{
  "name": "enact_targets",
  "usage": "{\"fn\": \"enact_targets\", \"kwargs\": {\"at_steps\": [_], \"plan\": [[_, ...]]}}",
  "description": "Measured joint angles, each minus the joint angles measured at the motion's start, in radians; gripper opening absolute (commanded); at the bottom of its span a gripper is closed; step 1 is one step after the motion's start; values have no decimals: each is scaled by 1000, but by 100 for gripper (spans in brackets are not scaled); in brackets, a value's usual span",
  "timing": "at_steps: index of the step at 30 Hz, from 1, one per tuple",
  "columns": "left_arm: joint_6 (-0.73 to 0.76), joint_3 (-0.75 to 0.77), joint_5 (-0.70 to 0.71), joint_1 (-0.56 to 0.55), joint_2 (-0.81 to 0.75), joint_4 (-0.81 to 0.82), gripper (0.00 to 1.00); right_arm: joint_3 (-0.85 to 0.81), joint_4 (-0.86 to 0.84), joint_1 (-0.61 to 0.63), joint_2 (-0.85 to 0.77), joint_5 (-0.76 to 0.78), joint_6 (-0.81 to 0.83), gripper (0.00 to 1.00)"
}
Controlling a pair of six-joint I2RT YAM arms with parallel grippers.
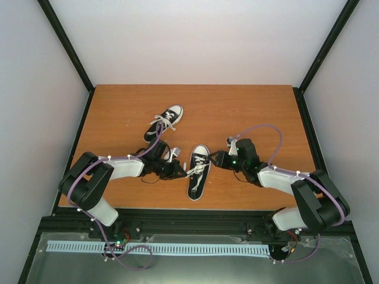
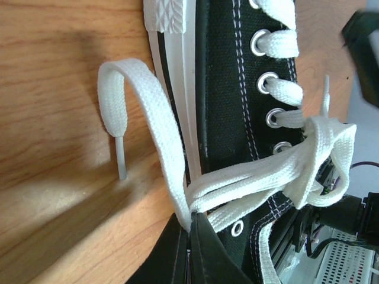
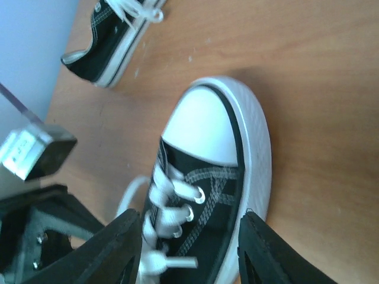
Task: Tie the shoes
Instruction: Adjust the shoelace on the shoelace.
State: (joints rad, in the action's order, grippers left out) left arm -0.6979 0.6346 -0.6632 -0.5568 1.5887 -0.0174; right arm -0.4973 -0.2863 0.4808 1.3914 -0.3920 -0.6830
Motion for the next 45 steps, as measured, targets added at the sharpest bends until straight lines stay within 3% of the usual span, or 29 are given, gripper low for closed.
{"fn": "enact_targets", "kwargs": {"at_steps": [10, 26, 36, 45], "plan": [[4, 3, -8, 0, 3, 21, 1, 142, -122, -8, 12, -80, -195, 49], [11, 3, -21, 0, 6, 25, 1, 140, -243, 42, 75, -38, -457, 33], [11, 3, -23, 0, 8, 27, 1, 127, -282, 64, 142, -24, -533, 30], [11, 3, -23, 0, 12, 35, 1, 111, -288, 68, 138, -6, -561, 34]]}}
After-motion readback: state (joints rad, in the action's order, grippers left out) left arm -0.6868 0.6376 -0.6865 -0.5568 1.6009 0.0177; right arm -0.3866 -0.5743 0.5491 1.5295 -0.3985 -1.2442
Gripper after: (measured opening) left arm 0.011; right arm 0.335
